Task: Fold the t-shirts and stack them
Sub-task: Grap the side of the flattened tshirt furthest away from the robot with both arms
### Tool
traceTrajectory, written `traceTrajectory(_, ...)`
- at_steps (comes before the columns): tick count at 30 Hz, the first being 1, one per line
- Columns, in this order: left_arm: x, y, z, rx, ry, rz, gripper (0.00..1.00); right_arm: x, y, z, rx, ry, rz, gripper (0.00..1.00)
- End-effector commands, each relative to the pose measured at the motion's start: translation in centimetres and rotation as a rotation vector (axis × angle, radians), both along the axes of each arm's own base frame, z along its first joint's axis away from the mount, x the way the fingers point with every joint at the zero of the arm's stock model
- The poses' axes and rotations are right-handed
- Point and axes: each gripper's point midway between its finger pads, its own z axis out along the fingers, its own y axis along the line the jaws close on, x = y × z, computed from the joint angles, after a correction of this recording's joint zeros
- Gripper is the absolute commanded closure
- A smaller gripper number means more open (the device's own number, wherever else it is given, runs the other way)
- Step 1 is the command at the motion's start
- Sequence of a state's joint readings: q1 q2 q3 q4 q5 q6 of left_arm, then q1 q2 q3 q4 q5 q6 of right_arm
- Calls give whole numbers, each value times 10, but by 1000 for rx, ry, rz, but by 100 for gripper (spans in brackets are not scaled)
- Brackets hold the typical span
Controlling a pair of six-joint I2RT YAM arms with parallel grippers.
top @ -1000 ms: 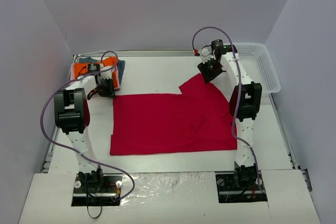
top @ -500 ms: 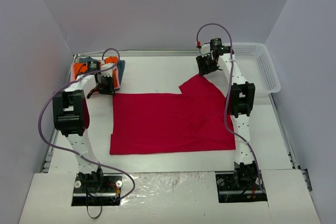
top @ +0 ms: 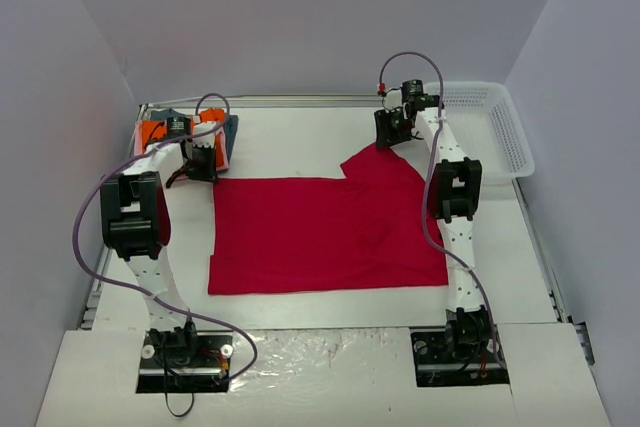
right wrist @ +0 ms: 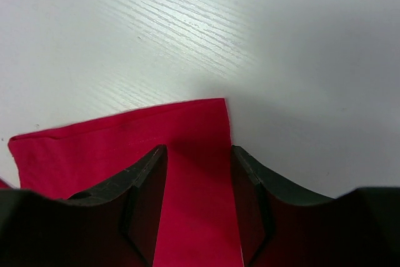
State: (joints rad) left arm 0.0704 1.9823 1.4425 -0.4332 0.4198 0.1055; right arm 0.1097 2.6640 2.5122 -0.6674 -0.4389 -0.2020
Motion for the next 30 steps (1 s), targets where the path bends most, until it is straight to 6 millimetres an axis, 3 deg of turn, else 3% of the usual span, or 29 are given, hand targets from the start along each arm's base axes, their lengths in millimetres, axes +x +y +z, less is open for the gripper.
traceTrajectory(1, 0, 3, 22, 24, -49, -12, 98, 5, -2, 8, 35, -9, -16, 59)
traceTrajectory(6, -3, 4, 18, 23, -40, -14, 98, 6, -2, 2, 36, -2, -15, 60)
traceTrajectory(11, -3, 4, 15, 21, -34, -15, 98, 3, 0, -7, 50, 20, -9, 69)
traceTrajectory(21, -2, 4, 12, 27, -30, -21, 98, -2, 4, -24, 37, 48, 7, 75)
traceTrajectory(30, -5, 5, 9, 32, -22, -23, 98, -3, 7, -40, -16, 56, 12, 94)
